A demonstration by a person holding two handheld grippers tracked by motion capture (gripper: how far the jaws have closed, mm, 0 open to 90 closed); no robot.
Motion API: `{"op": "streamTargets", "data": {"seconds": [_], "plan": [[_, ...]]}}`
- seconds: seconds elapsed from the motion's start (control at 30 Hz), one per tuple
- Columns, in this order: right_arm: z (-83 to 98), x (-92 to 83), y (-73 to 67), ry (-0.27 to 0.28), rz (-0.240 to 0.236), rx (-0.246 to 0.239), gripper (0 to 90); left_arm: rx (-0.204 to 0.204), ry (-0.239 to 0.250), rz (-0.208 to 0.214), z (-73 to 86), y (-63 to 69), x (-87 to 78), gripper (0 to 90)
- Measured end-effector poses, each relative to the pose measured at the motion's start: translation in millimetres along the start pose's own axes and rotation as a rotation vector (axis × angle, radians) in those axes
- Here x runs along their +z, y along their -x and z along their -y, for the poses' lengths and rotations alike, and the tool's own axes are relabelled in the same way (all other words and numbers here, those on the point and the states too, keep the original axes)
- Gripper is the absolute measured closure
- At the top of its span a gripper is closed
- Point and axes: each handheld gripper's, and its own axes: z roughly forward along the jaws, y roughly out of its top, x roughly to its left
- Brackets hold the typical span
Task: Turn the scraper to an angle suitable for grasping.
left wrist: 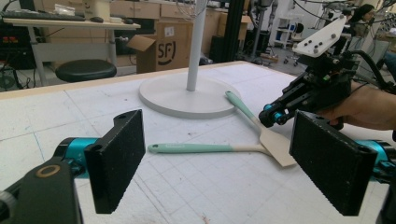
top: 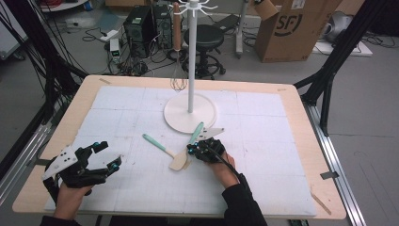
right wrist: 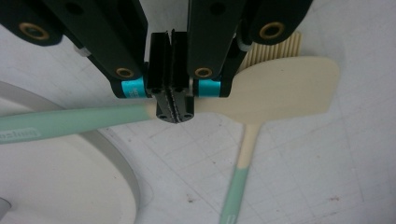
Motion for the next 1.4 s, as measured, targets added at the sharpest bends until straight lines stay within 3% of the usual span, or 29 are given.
{"op": "streamTargets", "data": {"seconds": [0.13,0.37,0.53,0.87,1.07,1.2,1.4], "plan": [[-8.0,4.1,-4.1,-0.007,-0.014,-0.021,89.4,-0.003,0.003,0.001,-0.1,0.3,0.1,18.7],[-10.4,7.5,-6.4,-0.005,-0.037,-0.005,89.4,-0.005,0.003,0.001,0.8,-0.5,-0.9,18.7],[-17.1,16.6,-17.3,-0.016,-0.067,-0.044,89.4,-0.005,-0.001,0.001,1.3,-0.1,-0.5,18.7],[-30.1,31.0,-34.3,-0.003,-0.103,-0.06,89.3,-0.009,-0.009,-0.003,1.9,-1.7,1.1,18.7],[-23.8,-11.4,-14.6,0.096,-0.04,-0.007,89.3,-0.011,-0.011,-0.009,0.5,-3.7,3.1,18.8],[-8.3,-46.8,-0.3,0.141,0.004,0.041,88.9,-0.012,-0.006,-0.01,-2.0,-4.5,5.0,19.3],[22.9,-102.5,9.0,0.212,0.089,0.073,87.6,-0.032,-0.009,-0.007,-5.5,-6.9,11.9,19.2]]}}
